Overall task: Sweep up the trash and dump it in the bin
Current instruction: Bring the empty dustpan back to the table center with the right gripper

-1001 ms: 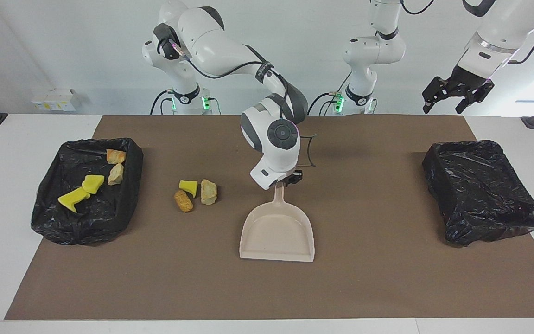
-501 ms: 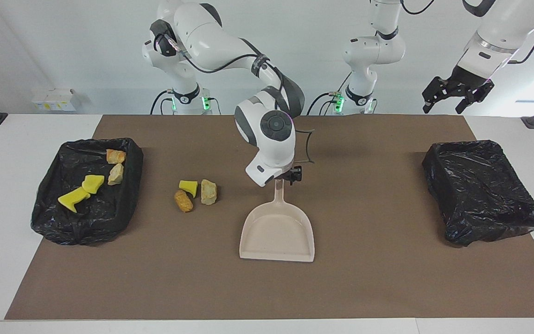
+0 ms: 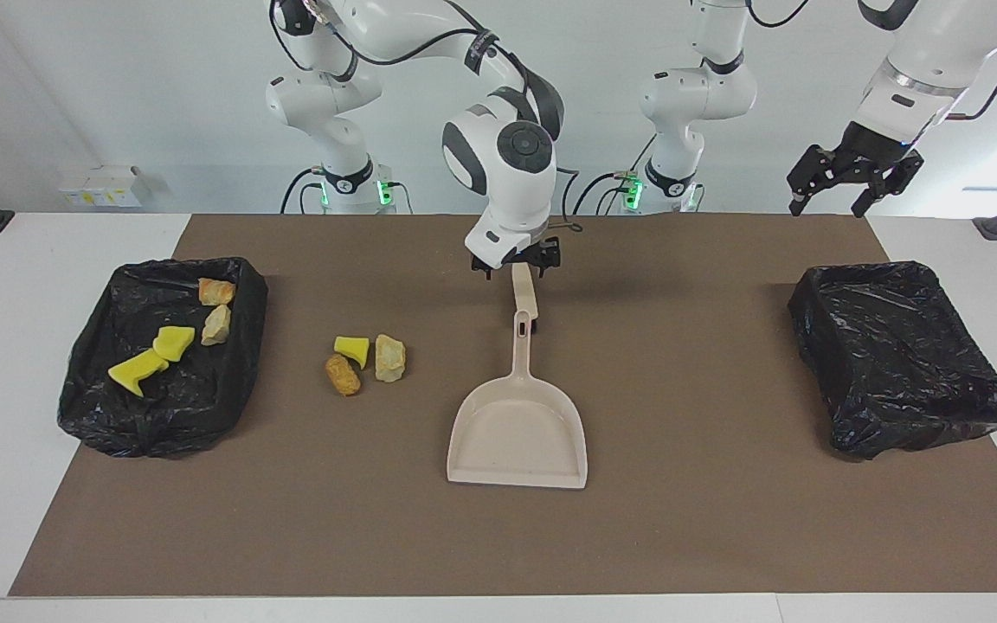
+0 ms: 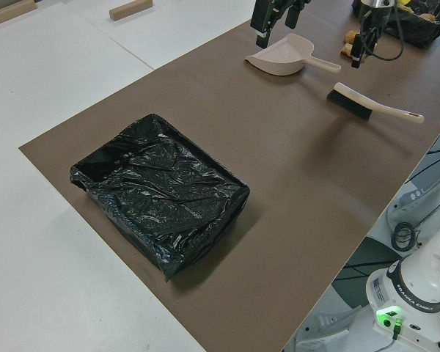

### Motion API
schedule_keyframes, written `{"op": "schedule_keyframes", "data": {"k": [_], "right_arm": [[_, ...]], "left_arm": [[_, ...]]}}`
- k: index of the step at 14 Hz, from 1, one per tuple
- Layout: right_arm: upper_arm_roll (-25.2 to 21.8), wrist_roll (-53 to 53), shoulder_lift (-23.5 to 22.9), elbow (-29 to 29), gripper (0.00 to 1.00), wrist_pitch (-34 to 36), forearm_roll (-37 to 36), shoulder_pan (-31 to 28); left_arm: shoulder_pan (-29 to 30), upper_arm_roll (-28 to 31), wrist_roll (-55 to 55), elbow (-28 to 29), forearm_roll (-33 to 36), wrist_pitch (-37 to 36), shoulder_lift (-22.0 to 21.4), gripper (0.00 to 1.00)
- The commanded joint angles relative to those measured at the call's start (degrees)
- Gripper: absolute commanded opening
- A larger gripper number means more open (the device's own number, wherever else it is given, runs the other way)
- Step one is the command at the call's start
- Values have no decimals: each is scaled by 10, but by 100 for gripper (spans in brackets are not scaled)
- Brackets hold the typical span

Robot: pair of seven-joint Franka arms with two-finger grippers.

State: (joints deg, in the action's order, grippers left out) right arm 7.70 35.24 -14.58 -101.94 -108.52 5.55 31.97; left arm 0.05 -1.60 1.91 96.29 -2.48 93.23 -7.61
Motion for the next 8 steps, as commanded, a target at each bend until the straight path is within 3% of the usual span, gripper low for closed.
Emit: {"op": "schedule_keyframes", "data": {"k": [1,3,6,8], "right_arm": [[-3,3,87,-154,100,-100,37,24],[-2,18,116,-210,100,-133,44,41],[-2,71,117,-246,100,-156,45,83],[-2,95,118,-255,100,-161,45,100]], "left_arm": [[-21,1,-1,-11,12,41,33,100],[-53,0,-2,-22,11,59,65,100],[-111,1,-50,-78,11,68,133,100],[-142,0,-78,-85,11,101,154,100]]}}
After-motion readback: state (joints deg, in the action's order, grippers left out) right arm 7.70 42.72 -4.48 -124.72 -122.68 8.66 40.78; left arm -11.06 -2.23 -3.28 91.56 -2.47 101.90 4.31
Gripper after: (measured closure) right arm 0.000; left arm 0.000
